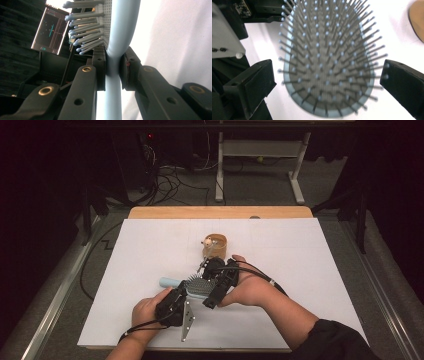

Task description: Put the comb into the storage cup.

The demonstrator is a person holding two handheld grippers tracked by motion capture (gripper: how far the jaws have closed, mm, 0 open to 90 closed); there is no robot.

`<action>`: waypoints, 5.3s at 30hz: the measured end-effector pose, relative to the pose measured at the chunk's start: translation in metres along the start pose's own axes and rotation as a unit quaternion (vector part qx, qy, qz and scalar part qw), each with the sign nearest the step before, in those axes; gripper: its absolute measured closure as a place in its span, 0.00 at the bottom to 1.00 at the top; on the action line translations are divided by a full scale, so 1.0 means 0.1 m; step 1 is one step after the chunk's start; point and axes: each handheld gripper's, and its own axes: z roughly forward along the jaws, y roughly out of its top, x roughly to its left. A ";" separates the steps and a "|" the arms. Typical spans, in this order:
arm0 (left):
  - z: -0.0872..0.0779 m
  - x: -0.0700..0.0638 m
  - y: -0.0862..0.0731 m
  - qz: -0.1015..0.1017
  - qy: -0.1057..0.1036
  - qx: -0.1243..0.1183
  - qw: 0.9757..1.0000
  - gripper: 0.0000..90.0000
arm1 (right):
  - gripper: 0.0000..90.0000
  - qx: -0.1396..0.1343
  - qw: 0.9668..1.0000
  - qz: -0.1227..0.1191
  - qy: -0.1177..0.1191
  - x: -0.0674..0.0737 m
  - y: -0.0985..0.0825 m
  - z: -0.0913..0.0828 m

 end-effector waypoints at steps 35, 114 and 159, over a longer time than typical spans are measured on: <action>0.02 0.04 -0.04 -0.010 -0.007 0.015 1.000 0.86 | 0.01 0.050 0.998 0.016 -0.043 -0.26 -0.64 0.08; 0.00 0.39 -0.27 -0.206 -0.022 0.025 0.978 0.86 | 0.00 -0.394 0.889 0.204 -0.116 -0.46 -2.13 0.34; -0.03 0.67 -0.58 -0.425 -0.103 -0.033 0.899 0.86 | 0.00 -0.423 0.872 0.209 -0.131 -0.46 -2.21 0.30</action>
